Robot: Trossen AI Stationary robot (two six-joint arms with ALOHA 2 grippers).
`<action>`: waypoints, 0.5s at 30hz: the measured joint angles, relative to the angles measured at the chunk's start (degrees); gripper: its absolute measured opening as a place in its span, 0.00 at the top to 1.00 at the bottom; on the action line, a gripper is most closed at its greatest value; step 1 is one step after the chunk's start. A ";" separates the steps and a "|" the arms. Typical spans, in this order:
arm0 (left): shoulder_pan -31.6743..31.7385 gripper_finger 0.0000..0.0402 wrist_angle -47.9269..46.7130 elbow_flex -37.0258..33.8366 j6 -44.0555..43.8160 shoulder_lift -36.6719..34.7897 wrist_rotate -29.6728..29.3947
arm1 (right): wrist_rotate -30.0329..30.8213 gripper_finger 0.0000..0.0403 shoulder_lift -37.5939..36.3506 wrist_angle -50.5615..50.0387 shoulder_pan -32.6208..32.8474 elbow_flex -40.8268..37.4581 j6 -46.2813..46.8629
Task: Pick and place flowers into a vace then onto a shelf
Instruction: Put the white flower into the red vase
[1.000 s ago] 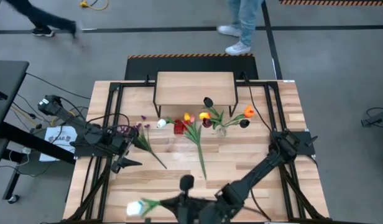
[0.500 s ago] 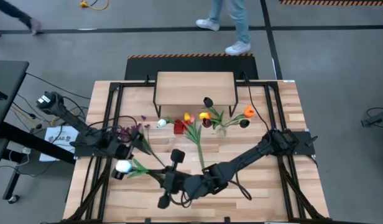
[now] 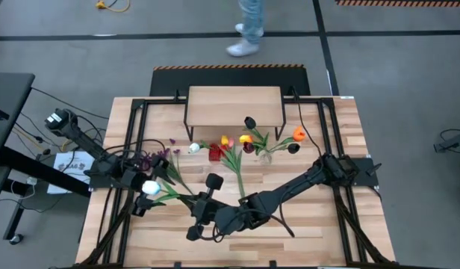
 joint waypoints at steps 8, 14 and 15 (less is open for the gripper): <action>0.69 0.30 2.86 0.03 -0.33 2.12 -0.14 | -0.09 1.00 0.00 -0.08 -0.86 0.02 0.00; 0.72 0.30 4.55 0.07 -0.22 4.10 -3.50 | -1.35 1.00 0.00 -0.40 -1.21 0.02 0.02; 0.72 0.30 4.87 0.07 -0.22 4.41 -3.61 | -1.35 1.00 0.00 -0.48 -1.22 0.02 0.02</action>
